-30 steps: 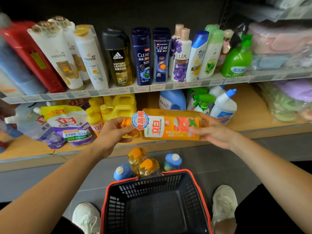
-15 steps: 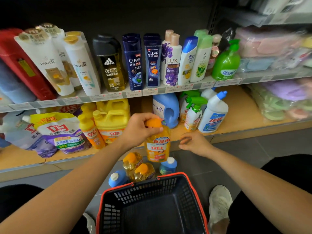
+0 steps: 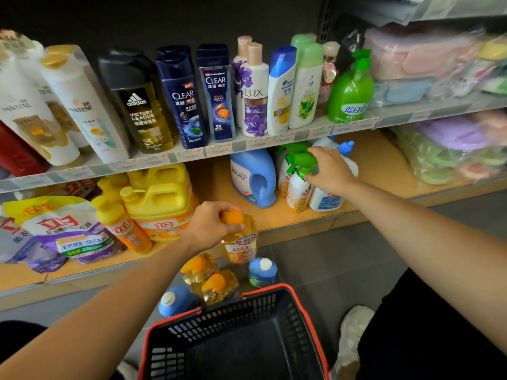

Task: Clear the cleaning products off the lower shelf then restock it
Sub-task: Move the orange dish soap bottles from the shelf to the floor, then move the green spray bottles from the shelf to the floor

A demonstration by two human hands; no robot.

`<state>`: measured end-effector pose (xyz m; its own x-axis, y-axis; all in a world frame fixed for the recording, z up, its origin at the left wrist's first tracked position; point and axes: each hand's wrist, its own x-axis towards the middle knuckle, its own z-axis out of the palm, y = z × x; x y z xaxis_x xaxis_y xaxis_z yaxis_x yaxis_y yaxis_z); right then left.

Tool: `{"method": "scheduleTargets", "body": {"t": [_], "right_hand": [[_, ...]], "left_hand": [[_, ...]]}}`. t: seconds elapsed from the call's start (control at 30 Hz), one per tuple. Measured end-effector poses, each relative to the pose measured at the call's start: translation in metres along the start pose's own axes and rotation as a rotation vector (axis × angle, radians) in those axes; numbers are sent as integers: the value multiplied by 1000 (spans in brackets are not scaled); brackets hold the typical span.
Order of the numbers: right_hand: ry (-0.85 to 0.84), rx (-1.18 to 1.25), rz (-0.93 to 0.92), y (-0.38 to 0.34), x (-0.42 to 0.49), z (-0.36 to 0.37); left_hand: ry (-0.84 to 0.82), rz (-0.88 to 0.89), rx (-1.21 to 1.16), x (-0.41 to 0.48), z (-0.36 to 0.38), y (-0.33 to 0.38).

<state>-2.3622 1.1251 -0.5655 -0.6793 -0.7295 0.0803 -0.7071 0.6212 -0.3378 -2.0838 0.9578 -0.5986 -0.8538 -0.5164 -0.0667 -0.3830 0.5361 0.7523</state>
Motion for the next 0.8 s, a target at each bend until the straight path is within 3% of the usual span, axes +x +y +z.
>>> {"method": "scheduleTargets", "body": {"t": [0.3,0.5,0.63,0.8], "right_hand": [[-4,-127,-14,2,14,14],[-98,25,-44,-1,9,14],[-9,157,-59,-7,-3,8],[47,283,-135,-32,-17,-13]], "left_hand": [[-191,-57,136,4,37,-28],[-325,-138,227,1,46,-50],[-448,-123,381,-8,46,-61],[-465,-71,557,-11,32,-58]]}}
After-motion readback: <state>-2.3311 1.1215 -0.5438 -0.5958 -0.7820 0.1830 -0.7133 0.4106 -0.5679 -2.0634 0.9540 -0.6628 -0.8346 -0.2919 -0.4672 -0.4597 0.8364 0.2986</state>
